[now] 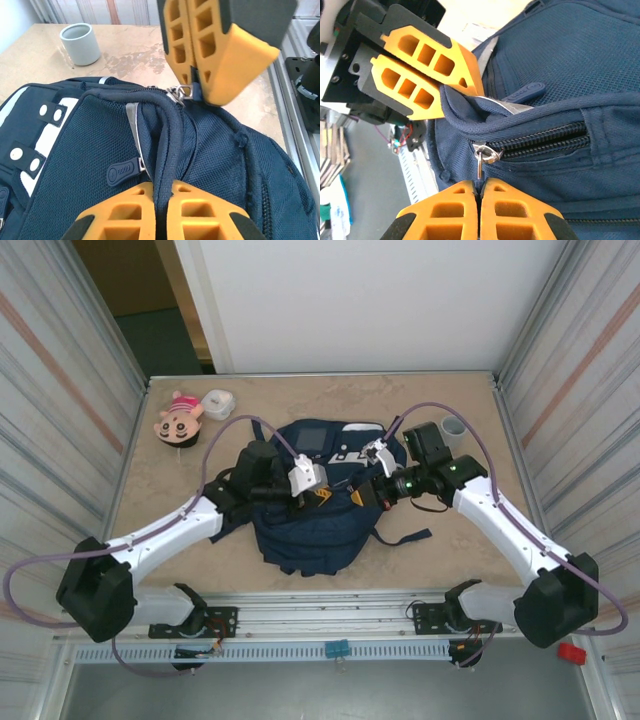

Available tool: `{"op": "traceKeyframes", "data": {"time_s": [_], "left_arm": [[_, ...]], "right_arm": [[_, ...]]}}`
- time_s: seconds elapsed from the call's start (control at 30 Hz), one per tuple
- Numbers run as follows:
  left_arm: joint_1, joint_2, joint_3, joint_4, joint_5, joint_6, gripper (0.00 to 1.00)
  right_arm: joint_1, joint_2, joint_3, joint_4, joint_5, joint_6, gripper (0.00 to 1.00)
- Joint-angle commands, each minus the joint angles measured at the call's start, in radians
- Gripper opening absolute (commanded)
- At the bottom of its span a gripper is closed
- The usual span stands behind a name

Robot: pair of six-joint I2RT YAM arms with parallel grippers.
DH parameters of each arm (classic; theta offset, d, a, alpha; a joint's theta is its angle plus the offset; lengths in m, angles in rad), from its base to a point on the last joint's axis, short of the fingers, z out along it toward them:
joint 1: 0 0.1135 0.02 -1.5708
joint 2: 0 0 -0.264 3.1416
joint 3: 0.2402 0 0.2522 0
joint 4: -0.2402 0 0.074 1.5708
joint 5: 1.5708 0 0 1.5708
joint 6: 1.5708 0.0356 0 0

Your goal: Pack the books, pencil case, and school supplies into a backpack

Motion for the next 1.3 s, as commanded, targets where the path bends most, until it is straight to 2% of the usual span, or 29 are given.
{"op": "traceKeyframes", "data": {"time_s": [0.0,0.07,0.13,0.27,0.33,0.43,0.6,0.87,1.0,1.1,1.17,1.27], "left_arm": [[0.004,0.029,0.061,0.121,-0.154,-0.108,0.02],[-0.008,0.048,0.071,0.147,-0.152,-0.139,0.09],[-0.022,0.065,0.079,0.159,-0.134,-0.138,0.20],[-0.009,0.068,0.083,0.088,-0.026,-0.075,0.54],[0.018,0.057,0.078,0.014,0.042,-0.022,0.65],[0.058,0.006,0.048,-0.071,0.090,0.060,0.72],[0.124,-0.051,-0.008,-0.150,0.112,0.171,0.75],[0.146,0.006,0.024,-0.291,0.173,0.302,0.75],[0.146,0.031,0.004,-0.225,0.070,0.288,0.69],[0.149,0.056,0.001,-0.210,0.014,0.295,0.50],[0.150,0.053,0.006,-0.221,0.011,0.290,0.29],[0.149,0.010,-0.002,-0.230,0.024,0.254,0.12]], "right_arm": [[0.042,-0.034,0.027,-0.024,0.031,0.077,0.00],[0.052,-0.031,0.019,-0.018,0.060,0.113,0.00],[0.050,-0.026,0.016,-0.019,0.085,0.139,0.00],[0.001,-0.019,0.025,-0.043,0.089,0.144,0.00],[-0.038,-0.016,0.027,-0.049,0.074,0.138,0.00],[-0.068,-0.002,0.045,-0.080,0.063,0.120,0.00],[-0.066,0.011,0.073,-0.109,0.051,0.090,0.00],[-0.073,0.011,0.083,-0.111,0.049,0.079,0.00],[-0.073,0.011,0.088,-0.117,0.042,0.078,0.00],[-0.074,0.010,0.089,-0.124,0.043,0.070,0.00],[-0.084,0.008,0.090,-0.131,0.054,0.069,0.00],[-0.103,0.025,0.100,-0.151,0.139,0.089,0.00]]}}
